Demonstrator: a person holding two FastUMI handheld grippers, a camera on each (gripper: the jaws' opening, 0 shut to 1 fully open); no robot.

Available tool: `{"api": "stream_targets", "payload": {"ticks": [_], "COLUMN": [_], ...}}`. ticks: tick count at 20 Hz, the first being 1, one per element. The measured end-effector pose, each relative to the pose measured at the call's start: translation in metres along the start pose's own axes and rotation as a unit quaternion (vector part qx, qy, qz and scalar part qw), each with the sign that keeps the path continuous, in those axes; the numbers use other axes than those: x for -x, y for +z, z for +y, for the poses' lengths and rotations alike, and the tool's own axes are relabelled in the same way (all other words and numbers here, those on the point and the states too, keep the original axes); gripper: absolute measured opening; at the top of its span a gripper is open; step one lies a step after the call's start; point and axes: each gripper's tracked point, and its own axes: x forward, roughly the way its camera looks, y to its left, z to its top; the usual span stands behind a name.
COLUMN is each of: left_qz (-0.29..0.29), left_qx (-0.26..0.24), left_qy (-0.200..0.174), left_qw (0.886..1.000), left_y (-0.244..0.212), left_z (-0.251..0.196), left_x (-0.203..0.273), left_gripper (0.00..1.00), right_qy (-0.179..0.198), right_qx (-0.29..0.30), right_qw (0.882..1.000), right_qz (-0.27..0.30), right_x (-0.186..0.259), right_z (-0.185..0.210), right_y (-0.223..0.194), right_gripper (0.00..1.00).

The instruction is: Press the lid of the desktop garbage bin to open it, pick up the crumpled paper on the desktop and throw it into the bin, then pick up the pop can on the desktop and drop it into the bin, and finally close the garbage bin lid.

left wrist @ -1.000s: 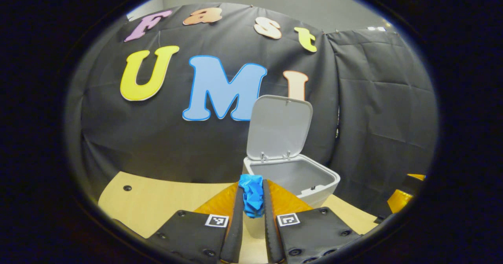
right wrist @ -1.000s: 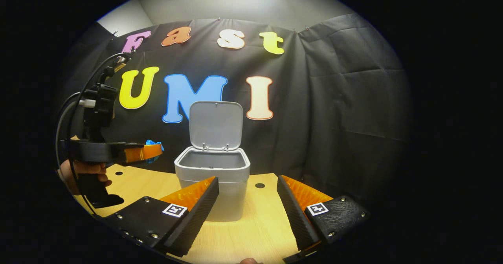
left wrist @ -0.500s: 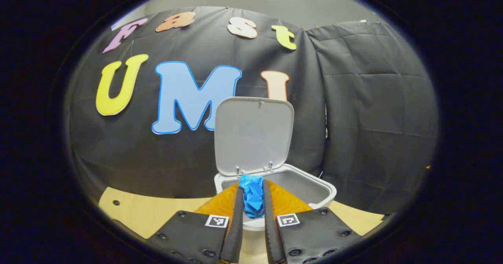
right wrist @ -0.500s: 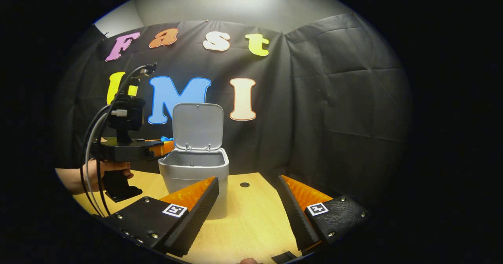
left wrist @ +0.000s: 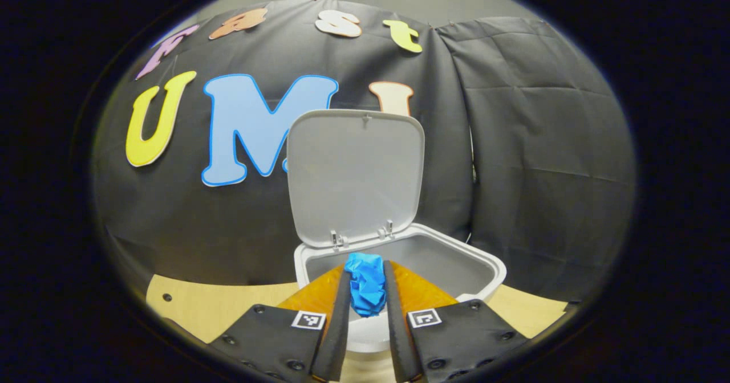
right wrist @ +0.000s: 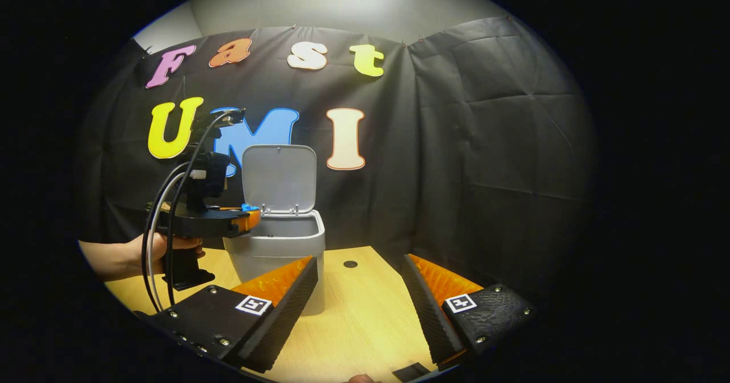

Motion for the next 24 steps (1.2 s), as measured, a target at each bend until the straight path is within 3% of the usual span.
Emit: {"api": "stream_targets", "payload": {"ticks": [2,3,4,7,8,9,11,13,14,15,17,18,19,24], "left_qz": [0.007,0.010,0.011,0.008,0.007,0.005,-0.001,-0.010,-0.016,-0.022,-0.032,-0.036,-0.039,-0.054], "left_qx": [0.004,0.008,0.012,0.020,0.023,0.027,0.038,0.046,0.047,0.046,0.045,0.047,0.048,0.042], "left_qy": [0.000,-0.005,-0.006,-0.012,-0.014,-0.013,-0.015,-0.014,-0.011,-0.008,0.002,0.007,0.012,0.043], "left_qw": [1.000,1.000,1.000,1.000,1.000,1.000,0.999,0.999,0.999,0.999,0.998,0.998,0.998,0.997], "left_y": [-0.003,-0.006,-0.007,-0.005,-0.004,-0.002,0.002,0.008,0.012,0.015,0.021,0.024,0.025,0.032], "left_z": [0.000,-0.002,-0.002,-0.003,-0.004,-0.003,-0.002,0.002,0.006,0.010,0.019,0.024,0.030,0.056], "left_x": [-0.002,-0.002,0.000,0.003,0.006,0.010,0.020,0.035,0.044,0.053,0.072,0.082,0.090,0.133], "left_gripper": [0.51,0.52,0.58,0.83,0.92,0.94,0.96,0.95,0.95,0.95,0.94,0.94,0.95,0.96], "right_qy": [0.001,0.002,0.004,0.011,0.015,0.019,0.031,0.051,0.062,0.073,0.092,0.102,0.113,0.174], "right_qx": [0.004,0.006,0.007,0.008,0.009,0.010,0.014,0.014,0.013,0.011,0.010,0.010,0.010,0.009], "right_qw": [1.000,1.000,1.000,1.000,1.000,1.000,0.999,0.999,0.998,0.997,0.996,0.995,0.993,0.984], "right_qz": [0.000,-0.001,-0.001,-0.002,-0.002,-0.002,-0.002,-0.002,0.000,0.002,0.006,0.009,0.013,0.031], "right_x": [0.000,-0.001,-0.001,-0.003,-0.003,-0.003,-0.004,-0.004,-0.004,-0.006,-0.008,-0.009,-0.011,-0.014], "right_z": [0.001,0.001,0.003,0.009,0.012,0.016,0.024,0.039,0.047,0.054,0.069,0.077,0.085,0.126], "right_y": [0.000,0.001,0.001,0.003,0.002,0.002,0.001,0.000,-0.003,-0.004,-0.008,-0.011,-0.013,-0.027], "right_gripper": [1.00,0.95,1.00,1.00,0.95,1.00,0.95,1.00,0.95,1.00,0.95,1.00,0.95,0.95]}}
